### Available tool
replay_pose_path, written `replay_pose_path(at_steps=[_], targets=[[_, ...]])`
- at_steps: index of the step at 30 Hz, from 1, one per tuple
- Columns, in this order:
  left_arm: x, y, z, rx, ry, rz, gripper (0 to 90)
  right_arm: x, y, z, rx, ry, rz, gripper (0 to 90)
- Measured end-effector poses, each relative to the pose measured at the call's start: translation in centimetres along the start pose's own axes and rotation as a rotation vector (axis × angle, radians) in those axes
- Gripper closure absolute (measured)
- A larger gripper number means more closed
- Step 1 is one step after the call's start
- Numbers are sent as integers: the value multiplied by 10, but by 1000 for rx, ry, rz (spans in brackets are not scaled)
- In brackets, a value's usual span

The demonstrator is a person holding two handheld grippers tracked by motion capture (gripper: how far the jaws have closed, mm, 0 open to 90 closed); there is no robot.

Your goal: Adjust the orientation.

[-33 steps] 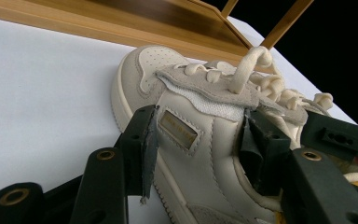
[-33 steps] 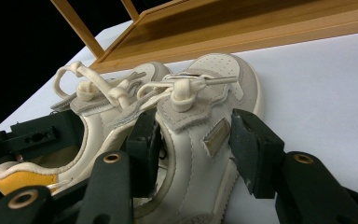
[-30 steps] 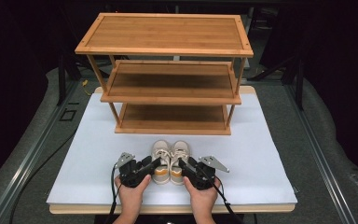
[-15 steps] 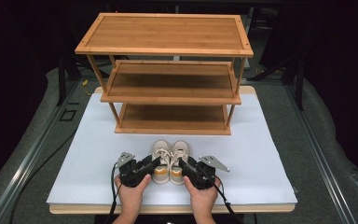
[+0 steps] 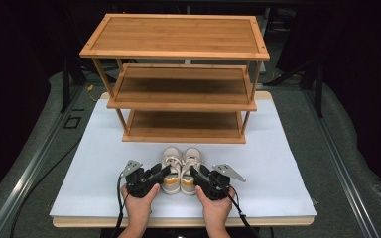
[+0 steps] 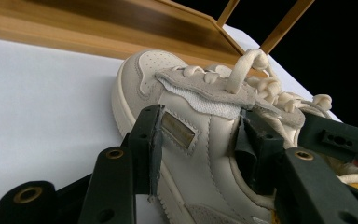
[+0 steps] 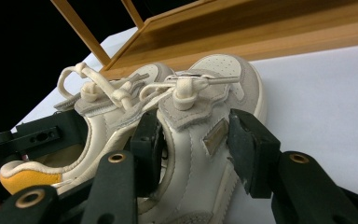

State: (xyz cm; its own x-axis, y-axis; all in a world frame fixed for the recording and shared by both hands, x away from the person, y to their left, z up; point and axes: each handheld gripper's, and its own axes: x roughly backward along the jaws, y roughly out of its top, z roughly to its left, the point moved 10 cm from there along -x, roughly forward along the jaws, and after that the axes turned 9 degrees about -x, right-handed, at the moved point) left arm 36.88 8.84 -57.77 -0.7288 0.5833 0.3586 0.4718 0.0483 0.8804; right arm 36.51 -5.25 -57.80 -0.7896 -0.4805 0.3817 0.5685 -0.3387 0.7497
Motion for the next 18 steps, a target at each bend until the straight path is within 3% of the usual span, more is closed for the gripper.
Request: replay_pose_path(at_steps=[7, 16, 17, 18], targets=[[5, 10, -2, -7, -4, -11, 549, 4, 5, 7, 10, 14, 4, 559], [12, 23, -5, -18, -5, -28, 549, 7, 18, 16, 24, -10, -31, 559], [12, 24, -5, -20, -4, -31, 549, 9, 19, 20, 27, 20, -13, 559], [13, 26, -5, -20, -4, -33, 549, 9, 21, 20, 27, 10, -29, 559]])
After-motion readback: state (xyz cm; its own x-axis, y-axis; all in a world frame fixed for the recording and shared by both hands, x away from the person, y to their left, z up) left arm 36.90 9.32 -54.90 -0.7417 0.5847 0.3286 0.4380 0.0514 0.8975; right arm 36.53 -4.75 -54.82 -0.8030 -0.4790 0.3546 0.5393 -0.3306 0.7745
